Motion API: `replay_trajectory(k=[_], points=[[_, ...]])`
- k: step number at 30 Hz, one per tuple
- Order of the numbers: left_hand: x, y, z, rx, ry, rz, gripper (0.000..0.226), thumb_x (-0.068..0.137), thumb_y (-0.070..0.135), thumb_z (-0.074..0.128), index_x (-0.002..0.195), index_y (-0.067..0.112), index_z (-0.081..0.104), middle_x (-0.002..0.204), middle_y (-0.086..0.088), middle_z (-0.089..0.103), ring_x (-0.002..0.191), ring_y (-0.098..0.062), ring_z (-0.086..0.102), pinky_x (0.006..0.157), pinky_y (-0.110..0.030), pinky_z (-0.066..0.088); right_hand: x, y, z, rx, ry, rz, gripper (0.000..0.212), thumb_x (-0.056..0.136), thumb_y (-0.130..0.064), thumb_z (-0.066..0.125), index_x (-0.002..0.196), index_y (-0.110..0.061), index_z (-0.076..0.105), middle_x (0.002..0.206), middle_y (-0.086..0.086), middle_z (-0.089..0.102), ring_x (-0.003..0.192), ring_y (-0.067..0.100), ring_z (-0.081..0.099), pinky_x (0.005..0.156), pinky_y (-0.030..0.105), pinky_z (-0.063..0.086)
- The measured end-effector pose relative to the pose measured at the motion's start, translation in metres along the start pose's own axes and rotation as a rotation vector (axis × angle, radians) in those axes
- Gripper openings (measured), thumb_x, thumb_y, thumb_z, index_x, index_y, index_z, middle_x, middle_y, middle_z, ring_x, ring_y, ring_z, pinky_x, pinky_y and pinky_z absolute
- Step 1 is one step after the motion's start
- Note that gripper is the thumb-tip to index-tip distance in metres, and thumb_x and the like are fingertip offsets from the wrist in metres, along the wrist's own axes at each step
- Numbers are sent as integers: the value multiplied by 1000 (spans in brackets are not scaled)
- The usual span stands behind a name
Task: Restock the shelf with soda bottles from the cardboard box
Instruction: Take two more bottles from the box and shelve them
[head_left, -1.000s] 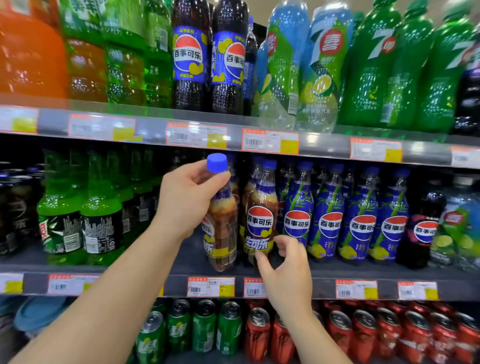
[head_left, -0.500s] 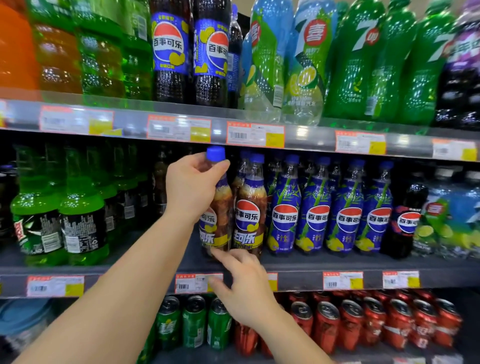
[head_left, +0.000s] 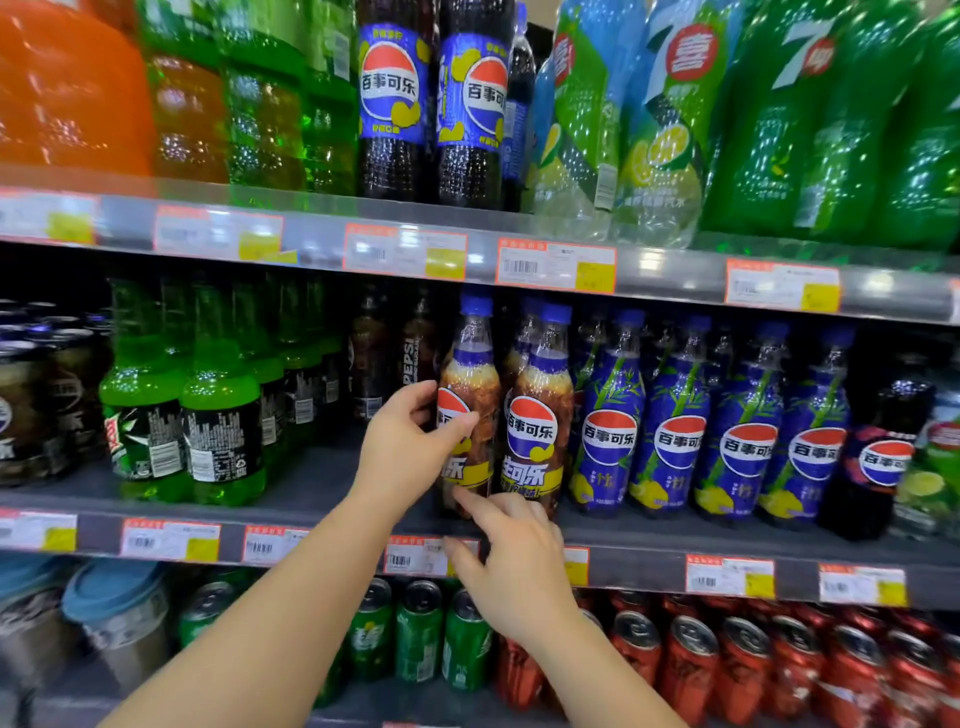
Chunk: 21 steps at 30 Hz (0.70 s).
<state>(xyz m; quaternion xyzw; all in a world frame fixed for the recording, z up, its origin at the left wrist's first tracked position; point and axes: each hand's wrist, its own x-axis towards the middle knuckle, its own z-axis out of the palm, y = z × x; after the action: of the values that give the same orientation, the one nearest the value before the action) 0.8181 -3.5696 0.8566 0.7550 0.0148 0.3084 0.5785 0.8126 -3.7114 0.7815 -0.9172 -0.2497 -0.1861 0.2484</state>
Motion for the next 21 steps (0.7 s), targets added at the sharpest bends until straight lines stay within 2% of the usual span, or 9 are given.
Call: replay_trajectory(k=[2, 4, 6, 9, 13, 18, 21], points=[[-9, -18, -1, 67, -29, -67, 66, 67, 35, 82, 126, 20, 55, 113, 8, 66, 103, -6, 62, 93, -34, 52, 0, 1, 0, -10, 10, -7, 66, 76, -66, 27, 137, -47, 41, 118, -10, 53, 113, 18, 45, 93, 37, 35], [-17, -35, 0, 142, -65, -135, 76, 58, 46, 81, 125, 23, 54, 114, 8, 67, 104, -8, 63, 94, -39, 51, -1, 3, 3, -18, 17, -5, 60, 78, -64, 33, 133, -45, 47, 118, -10, 54, 114, 18, 46, 94, 38, 35], [-22, -47, 2, 176, -96, -178, 69, 52, 51, 77, 115, 28, 56, 108, 9, 70, 100, -8, 65, 91, -42, 52, -2, 4, 7, -23, 42, 3, 61, 75, -64, 33, 127, -42, 56, 117, -9, 57, 113, 20, 49, 94, 40, 35], [-23, -51, 4, 228, -102, -160, 56, 56, 50, 75, 106, 32, 60, 100, 11, 72, 94, -7, 67, 87, -40, 54, -4, 3, 9, -27, 75, 8, 59, 73, -60, 35, 122, -40, 61, 116, -9, 59, 114, 20, 50, 96, 41, 35], [-28, -49, -1, 301, -108, -117, 56, 59, 52, 73, 109, 32, 60, 106, 11, 70, 95, -8, 66, 86, -40, 54, -5, -1, 7, 9, 71, 20, 59, 73, -62, 34, 119, -38, 63, 118, -11, 58, 115, 16, 48, 98, 38, 33], [-40, -49, -25, 440, -45, -39, 66, 69, 47, 76, 127, 21, 55, 126, 1, 61, 112, -18, 59, 98, -44, 45, -10, -22, 12, 63, 200, 34, 28, 76, -43, 56, 98, -33, 71, 104, -9, 65, 102, 18, 57, 91, 40, 41], [-49, -54, -60, 446, -5, -19, 71, 67, 52, 73, 128, 19, 56, 128, -1, 60, 116, -20, 57, 100, -44, 44, -10, -55, 25, 71, 175, 0, 21, 77, -40, 59, 93, -33, 70, 100, -10, 64, 99, 19, 56, 88, 38, 41]])
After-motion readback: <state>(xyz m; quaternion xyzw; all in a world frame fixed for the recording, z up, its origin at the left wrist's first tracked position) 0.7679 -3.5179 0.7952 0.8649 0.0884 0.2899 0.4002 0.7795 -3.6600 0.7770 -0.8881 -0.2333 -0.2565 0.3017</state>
